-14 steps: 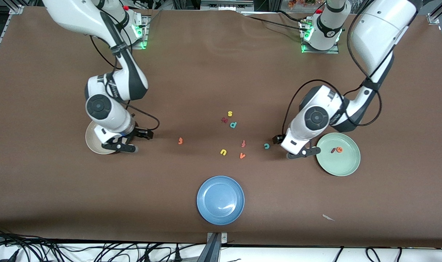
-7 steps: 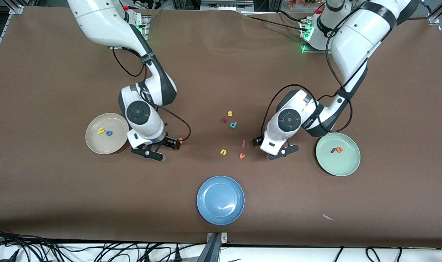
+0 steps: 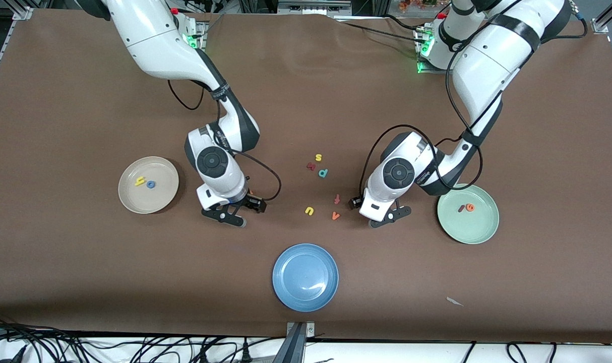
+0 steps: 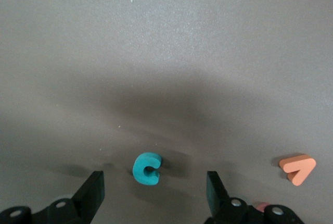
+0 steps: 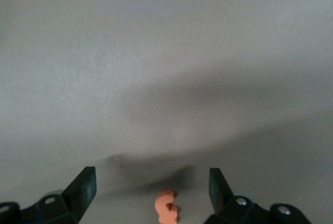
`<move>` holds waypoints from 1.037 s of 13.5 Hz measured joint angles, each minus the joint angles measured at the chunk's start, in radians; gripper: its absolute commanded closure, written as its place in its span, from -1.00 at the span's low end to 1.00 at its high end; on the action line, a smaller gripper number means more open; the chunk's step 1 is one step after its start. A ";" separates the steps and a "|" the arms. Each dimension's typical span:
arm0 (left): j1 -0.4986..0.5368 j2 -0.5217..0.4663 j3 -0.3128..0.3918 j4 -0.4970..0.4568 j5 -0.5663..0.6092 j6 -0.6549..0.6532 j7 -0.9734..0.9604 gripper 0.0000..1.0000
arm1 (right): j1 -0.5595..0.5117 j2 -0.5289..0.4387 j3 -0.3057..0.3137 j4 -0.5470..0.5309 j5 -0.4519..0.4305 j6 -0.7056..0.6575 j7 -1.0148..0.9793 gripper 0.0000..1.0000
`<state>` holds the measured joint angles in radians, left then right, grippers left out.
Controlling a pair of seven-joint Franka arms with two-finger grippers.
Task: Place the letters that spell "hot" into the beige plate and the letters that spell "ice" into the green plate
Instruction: 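Reach the left gripper to the teal c while the right gripper reaches the orange s, then close the left gripper on the teal c while the right gripper grasps the s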
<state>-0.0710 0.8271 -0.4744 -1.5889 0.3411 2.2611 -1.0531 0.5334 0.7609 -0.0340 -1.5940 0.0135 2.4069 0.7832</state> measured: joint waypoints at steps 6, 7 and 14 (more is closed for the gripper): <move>-0.004 0.008 0.004 0.000 0.000 0.005 0.000 -0.26 | 0.010 0.007 -0.001 -0.014 0.000 -0.027 0.002 -0.28; -0.008 0.008 0.005 0.000 0.000 0.005 0.000 -0.21 | 0.010 0.006 -0.002 -0.014 0.000 -0.040 0.002 -0.23; -0.015 0.011 0.014 0.000 0.000 0.005 -0.002 0.18 | 0.009 0.003 -0.003 -0.013 0.000 -0.063 0.003 -0.13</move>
<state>-0.0860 0.8378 -0.4601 -1.5888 0.3411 2.2665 -1.0548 0.5428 0.7640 -0.0367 -1.6066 0.0135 2.3438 0.7861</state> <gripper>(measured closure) 0.542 0.427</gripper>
